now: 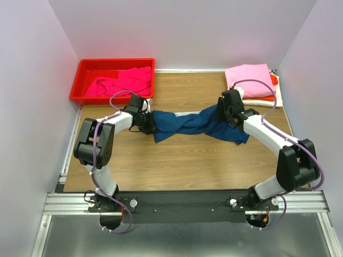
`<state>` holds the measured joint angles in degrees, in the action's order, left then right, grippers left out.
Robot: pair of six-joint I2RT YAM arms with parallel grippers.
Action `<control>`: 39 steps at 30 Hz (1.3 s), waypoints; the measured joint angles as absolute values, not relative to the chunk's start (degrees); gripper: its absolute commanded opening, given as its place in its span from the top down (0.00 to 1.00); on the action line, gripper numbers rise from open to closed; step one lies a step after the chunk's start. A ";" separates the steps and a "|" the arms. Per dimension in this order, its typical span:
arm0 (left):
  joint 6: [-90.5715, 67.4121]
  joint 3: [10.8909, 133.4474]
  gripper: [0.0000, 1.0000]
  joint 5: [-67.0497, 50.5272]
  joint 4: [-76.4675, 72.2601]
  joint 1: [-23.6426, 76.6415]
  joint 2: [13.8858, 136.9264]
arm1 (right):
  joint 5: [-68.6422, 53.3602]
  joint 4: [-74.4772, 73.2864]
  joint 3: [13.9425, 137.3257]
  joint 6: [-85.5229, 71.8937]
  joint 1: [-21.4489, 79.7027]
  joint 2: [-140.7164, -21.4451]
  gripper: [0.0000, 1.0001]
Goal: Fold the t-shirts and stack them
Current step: Flatten the tshirt out
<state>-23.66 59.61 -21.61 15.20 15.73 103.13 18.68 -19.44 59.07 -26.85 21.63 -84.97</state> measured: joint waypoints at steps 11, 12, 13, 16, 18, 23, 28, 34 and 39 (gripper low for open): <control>-22.76 64.62 1.00 -20.01 20.88 15.53 103.96 | 15.46 -12.01 60.05 -20.43 18.63 -92.01 1.00; -22.68 66.54 1.00 -19.64 22.22 15.31 103.96 | 15.22 -12.08 60.69 -19.75 18.52 -92.03 1.00; -22.55 69.23 1.00 -19.07 23.57 14.94 103.81 | 14.94 -12.01 61.58 -19.11 18.35 -92.01 1.00; -22.26 80.75 1.00 -17.37 27.57 12.91 103.24 | 14.37 -12.12 65.98 -16.95 17.93 -91.57 1.00; -22.15 88.33 1.00 -16.86 28.64 10.85 102.65 | 14.24 -12.27 69.58 -15.55 17.69 -90.80 0.99; -21.26 108.12 1.00 -17.12 30.41 5.69 101.62 | 14.02 -11.42 81.10 -11.55 17.56 -89.78 1.00; -19.90 117.34 1.00 -17.63 30.50 2.76 99.02 | 13.89 -10.74 87.92 -8.14 17.50 -88.29 1.00; -19.07 111.70 1.00 -20.36 29.71 0.56 92.31 | 12.97 -11.18 88.33 -5.10 17.50 -83.61 1.00; -18.59 106.50 1.00 -23.38 29.98 -2.09 86.50 | 10.20 -13.39 88.12 -3.51 17.52 -76.71 1.00</control>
